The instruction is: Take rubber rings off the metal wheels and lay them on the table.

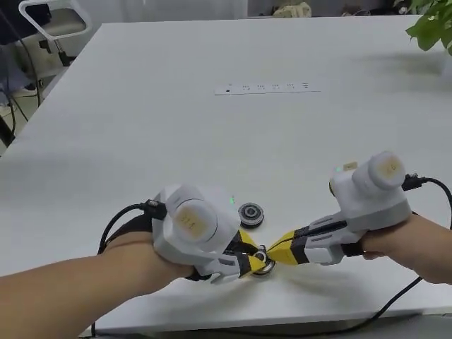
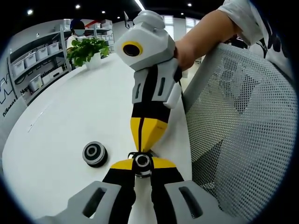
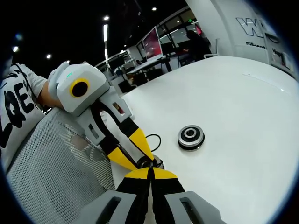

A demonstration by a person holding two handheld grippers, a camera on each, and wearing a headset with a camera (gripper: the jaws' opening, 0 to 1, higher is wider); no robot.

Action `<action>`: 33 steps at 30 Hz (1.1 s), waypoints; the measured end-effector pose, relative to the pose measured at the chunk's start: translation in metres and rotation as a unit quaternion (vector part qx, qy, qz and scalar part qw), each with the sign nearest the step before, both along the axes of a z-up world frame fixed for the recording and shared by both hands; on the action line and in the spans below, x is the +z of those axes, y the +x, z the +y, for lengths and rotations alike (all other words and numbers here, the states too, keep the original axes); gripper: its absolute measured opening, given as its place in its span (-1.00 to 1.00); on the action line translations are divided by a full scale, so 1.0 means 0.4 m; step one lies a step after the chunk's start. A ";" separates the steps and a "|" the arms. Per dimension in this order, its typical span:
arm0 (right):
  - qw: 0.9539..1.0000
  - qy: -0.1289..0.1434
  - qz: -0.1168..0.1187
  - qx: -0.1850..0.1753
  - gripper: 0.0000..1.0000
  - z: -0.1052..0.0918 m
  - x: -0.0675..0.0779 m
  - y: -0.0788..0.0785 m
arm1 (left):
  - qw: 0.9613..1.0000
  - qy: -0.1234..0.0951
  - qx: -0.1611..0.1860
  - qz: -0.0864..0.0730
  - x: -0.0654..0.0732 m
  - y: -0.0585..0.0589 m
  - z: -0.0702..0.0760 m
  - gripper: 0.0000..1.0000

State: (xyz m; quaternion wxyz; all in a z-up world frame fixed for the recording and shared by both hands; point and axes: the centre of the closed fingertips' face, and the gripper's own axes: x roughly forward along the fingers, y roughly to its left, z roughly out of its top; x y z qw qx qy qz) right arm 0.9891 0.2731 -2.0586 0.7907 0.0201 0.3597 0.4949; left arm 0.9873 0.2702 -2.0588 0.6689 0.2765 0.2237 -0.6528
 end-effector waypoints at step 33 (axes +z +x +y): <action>0.999 0.016 -0.023 0.015 -1.00 0.013 0.022 0.002 | 1.000 -0.004 0.000 0.003 0.001 0.000 0.000 -0.84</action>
